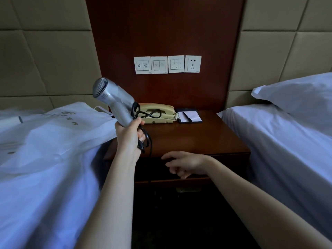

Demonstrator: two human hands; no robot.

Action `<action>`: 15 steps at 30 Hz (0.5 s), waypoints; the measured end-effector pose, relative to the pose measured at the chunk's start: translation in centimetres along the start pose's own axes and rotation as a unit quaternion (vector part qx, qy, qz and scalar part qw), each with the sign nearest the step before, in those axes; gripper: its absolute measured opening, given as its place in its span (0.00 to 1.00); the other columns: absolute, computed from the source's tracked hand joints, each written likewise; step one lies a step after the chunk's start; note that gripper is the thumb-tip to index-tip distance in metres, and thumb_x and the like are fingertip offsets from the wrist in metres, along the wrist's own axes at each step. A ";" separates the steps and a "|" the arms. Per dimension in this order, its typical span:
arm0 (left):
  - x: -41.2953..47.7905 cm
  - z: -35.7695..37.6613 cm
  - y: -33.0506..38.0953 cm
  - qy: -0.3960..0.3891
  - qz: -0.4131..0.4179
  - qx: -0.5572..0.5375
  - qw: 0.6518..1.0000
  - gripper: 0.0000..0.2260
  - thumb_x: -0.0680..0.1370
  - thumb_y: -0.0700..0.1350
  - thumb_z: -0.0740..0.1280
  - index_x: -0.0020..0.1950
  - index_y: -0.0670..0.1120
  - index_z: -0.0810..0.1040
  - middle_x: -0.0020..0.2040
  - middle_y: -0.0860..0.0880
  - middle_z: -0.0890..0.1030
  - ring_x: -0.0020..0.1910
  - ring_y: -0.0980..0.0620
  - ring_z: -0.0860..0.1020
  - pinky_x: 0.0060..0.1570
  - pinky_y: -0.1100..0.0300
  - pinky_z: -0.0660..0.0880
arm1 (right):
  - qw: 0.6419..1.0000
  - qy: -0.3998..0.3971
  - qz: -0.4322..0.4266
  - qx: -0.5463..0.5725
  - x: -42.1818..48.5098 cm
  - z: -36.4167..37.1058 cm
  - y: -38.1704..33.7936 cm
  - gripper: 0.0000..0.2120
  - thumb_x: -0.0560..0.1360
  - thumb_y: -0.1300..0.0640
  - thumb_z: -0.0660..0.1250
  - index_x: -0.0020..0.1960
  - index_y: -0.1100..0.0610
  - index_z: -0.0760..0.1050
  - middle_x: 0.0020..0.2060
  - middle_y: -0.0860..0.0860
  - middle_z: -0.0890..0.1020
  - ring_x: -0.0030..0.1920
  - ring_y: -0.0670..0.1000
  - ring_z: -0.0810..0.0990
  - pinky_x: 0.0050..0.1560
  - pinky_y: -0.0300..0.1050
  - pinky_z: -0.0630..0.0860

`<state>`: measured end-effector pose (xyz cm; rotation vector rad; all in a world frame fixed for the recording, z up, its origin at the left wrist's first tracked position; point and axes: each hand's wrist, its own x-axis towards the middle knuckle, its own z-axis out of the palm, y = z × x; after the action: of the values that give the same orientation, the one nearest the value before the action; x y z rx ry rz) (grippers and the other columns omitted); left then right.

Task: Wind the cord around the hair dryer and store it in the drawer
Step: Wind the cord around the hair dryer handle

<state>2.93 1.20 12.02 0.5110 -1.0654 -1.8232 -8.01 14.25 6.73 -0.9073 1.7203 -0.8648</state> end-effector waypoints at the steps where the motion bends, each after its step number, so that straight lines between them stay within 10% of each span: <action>1: 0.0 0.0 0.1 0.001 -0.003 -0.003 1.000 0.09 0.77 0.35 0.63 0.55 0.41 0.66 0.33 0.48 0.75 0.17 0.59 0.62 0.17 0.69 0.59 | 1.000 -0.018 -0.006 0.019 0.1 0.2 0.0 0.20 0.79 0.55 0.62 0.68 0.46 0.62 0.33 0.51 0.72 0.25 0.45 0.66 0.28 0.37 0.69; 3: -0.3 0.0 0.3 -0.005 -0.004 -0.009 1.000 0.08 0.77 0.35 0.62 0.54 0.41 0.67 0.33 0.48 0.75 0.16 0.60 0.62 0.17 0.69 0.59 | 0.998 -0.044 -0.037 0.023 1.0 2.2 -0.5 0.24 0.78 0.56 0.63 0.70 0.44 0.59 0.33 0.50 0.71 0.25 0.44 0.65 0.31 0.37 0.69; 7: -0.8 -0.4 0.8 -0.012 -0.002 -0.013 1.000 0.08 0.77 0.35 0.62 0.54 0.41 0.67 0.33 0.48 0.75 0.16 0.59 0.62 0.17 0.68 0.59 | 0.995 -0.044 -0.090 0.001 3.0 6.1 -0.9 0.03 0.78 0.54 0.62 0.51 0.51 0.73 0.32 0.49 0.69 0.27 0.43 0.66 0.35 0.36 0.69; 15: 0.3 -3.3 2.1 0.032 0.012 -0.005 0.999 0.09 0.76 0.35 0.63 0.55 0.40 0.67 0.34 0.48 0.75 0.16 0.59 0.62 0.18 0.69 0.58 | 0.981 0.126 -0.101 -0.104 1.2 2.1 0.0 0.15 0.78 0.50 0.63 0.34 0.55 0.73 0.27 0.50 0.67 0.25 0.44 0.67 0.30 0.35 0.70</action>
<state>6.25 -0.95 12.07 0.5454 -1.0139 -1.7796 -6.30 12.88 5.64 -1.1687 1.9894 -0.9797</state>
